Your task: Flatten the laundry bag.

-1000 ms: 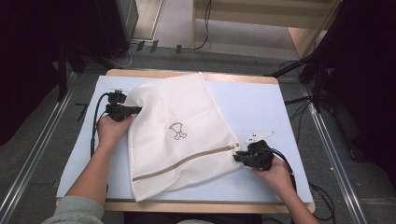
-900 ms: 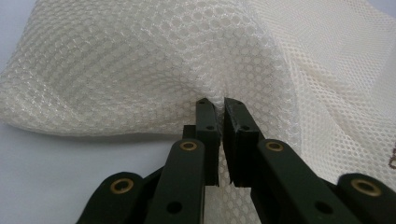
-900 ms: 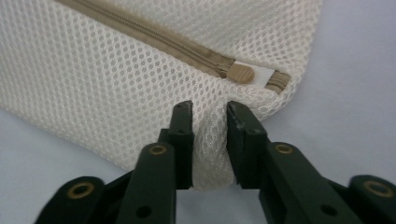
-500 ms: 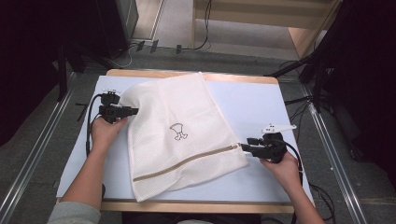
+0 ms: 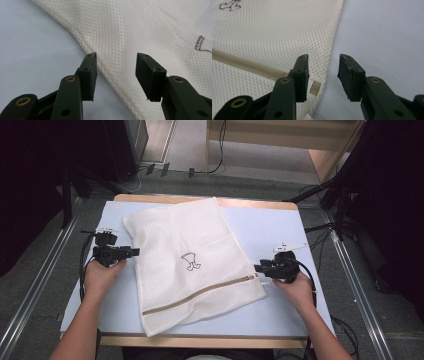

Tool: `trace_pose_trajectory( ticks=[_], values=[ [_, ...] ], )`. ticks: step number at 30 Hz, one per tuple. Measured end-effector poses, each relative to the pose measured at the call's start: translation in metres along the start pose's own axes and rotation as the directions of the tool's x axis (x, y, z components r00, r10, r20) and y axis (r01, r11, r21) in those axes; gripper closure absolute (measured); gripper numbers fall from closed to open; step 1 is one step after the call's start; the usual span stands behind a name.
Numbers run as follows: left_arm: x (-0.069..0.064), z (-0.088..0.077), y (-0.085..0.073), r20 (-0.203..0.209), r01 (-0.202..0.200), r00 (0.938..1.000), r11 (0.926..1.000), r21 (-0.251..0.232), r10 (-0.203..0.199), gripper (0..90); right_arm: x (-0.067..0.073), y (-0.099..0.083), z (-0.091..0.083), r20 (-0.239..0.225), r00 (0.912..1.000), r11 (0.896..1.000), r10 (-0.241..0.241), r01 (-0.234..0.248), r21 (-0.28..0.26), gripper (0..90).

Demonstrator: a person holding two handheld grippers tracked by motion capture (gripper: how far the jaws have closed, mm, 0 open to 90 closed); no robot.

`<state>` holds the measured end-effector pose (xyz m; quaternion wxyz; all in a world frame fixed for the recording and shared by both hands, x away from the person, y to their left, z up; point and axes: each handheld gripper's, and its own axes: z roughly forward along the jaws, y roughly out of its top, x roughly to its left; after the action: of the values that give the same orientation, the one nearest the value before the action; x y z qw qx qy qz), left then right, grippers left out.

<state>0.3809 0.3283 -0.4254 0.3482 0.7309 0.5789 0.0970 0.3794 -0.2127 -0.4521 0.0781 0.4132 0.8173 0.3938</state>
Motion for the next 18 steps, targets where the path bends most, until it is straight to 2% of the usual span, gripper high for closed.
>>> trace_pose_trajectory(
  ticks=[4, 5, 6, 7, 10, 14, 18],
  values=[
    [-0.003, -0.007, -0.009, -0.003, 0.004, 1.0000, 1.0000, 0.000, -0.004, 53.4, -0.002, 0.007, 0.009, 0.005, 0.9999, 1.000, -0.010, 0.010, 0.007, 61.7],
    [-0.004, -0.010, -0.015, 0.002, 0.028, 0.9996, 0.9996, -0.002, -0.028, 53.5, -0.003, 0.010, 0.012, 0.001, 1.0000, 1.000, -0.007, 0.007, 0.006, 61.6],
    [-0.004, -0.010, -0.015, 0.002, 0.028, 0.9996, 0.9996, -0.002, -0.028, 53.6, -0.004, 0.011, 0.013, 0.000, 1.0000, 1.000, -0.004, 0.004, 0.006, 61.5],
    [-0.006, -0.013, -0.022, 0.002, 0.038, 0.9993, 0.9993, 0.004, -0.038, 53.5, -0.005, 0.013, 0.017, -0.004, 1.0000, 1.000, -0.004, 0.004, 0.007, 61.5],
    [-0.012, -0.016, -0.030, -0.003, 0.035, 0.9994, 0.9993, 0.013, -0.035, 53.7, -0.007, 0.017, 0.023, -0.009, 0.9999, 1.000, -0.006, 0.006, 0.014, 61.0],
    [-0.019, -0.016, -0.041, 0.004, 0.046, 0.9989, 0.9988, 0.018, -0.046, 53.6, -0.007, 0.021, 0.032, -0.009, 0.9999, 1.000, -0.009, 0.009, 0.028, 60.3],
    [-0.026, -0.010, -0.049, -0.021, 0.052, 0.9984, 0.9975, 0.047, -0.051, 53.9, -0.004, 0.026, 0.042, -0.001, 0.9997, 0.999, -0.022, 0.022, 0.045, 60.2]
  ],
)
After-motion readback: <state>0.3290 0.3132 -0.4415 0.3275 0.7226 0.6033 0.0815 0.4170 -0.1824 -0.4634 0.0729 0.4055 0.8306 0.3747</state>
